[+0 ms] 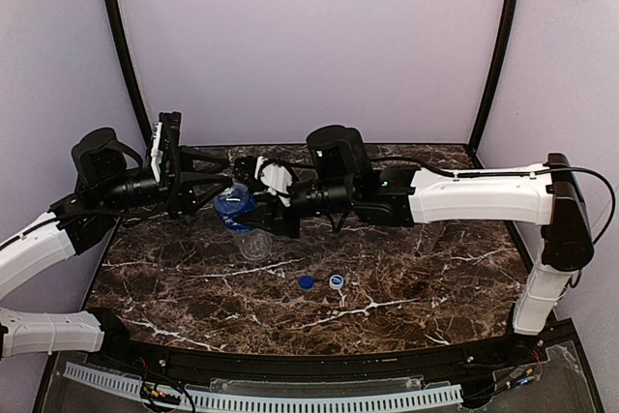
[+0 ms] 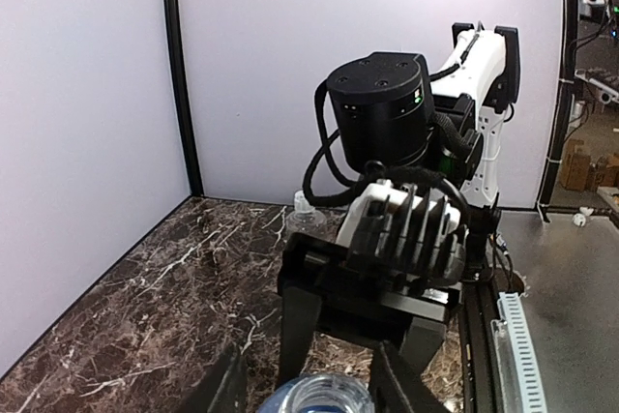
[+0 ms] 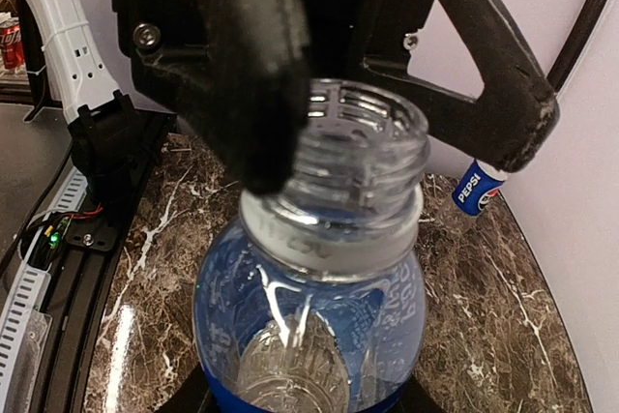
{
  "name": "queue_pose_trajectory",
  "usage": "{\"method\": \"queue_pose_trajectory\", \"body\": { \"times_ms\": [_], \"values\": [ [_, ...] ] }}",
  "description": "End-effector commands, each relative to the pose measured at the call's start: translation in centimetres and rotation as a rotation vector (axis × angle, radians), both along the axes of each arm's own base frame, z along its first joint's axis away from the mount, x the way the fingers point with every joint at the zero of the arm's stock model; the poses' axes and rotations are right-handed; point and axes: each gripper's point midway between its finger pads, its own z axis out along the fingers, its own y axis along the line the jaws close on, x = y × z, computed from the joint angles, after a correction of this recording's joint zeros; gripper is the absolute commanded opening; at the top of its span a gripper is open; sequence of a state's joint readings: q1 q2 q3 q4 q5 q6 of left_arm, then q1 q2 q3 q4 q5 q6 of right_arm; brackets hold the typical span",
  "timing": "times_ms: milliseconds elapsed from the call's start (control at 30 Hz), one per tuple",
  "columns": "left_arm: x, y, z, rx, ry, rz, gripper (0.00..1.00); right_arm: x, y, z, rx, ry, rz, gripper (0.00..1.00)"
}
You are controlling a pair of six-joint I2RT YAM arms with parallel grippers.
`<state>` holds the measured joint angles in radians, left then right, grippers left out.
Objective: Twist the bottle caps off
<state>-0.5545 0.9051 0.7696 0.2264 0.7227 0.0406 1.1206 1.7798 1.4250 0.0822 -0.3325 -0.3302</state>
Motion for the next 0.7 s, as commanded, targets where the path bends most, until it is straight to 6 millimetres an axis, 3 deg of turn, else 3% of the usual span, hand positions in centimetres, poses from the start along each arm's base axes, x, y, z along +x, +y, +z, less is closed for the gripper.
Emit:
{"method": "queue_pose_trajectory", "body": {
  "times_ms": [0,200,300,467,600,667],
  "values": [
    [-0.3,0.0,0.1,-0.002,0.021,-0.015,0.40,-0.1,0.5,1.9,0.039,-0.033,0.004,0.38],
    [-0.4,-0.1,-1.2,0.013,0.059,-0.026,0.46,0.1,0.6,2.2,0.044,-0.034,-0.005,0.38],
    [-0.8,-0.2,-1.3,0.015,0.059,-0.051,0.38,0.0,0.6,2.3,0.046,-0.034,-0.002,0.38],
    [-0.8,-0.2,-1.1,0.021,0.050,-0.052,0.37,0.2,0.7,2.5,0.047,-0.039,-0.009,0.38],
    [-0.8,-0.2,-1.3,0.025,0.053,-0.053,0.03,0.3,0.7,2.6,0.049,-0.044,-0.017,0.38],
    [-0.6,-0.2,-1.2,0.025,0.053,-0.038,0.01,0.4,0.6,2.6,0.047,-0.044,-0.024,0.38]
  ]
}}
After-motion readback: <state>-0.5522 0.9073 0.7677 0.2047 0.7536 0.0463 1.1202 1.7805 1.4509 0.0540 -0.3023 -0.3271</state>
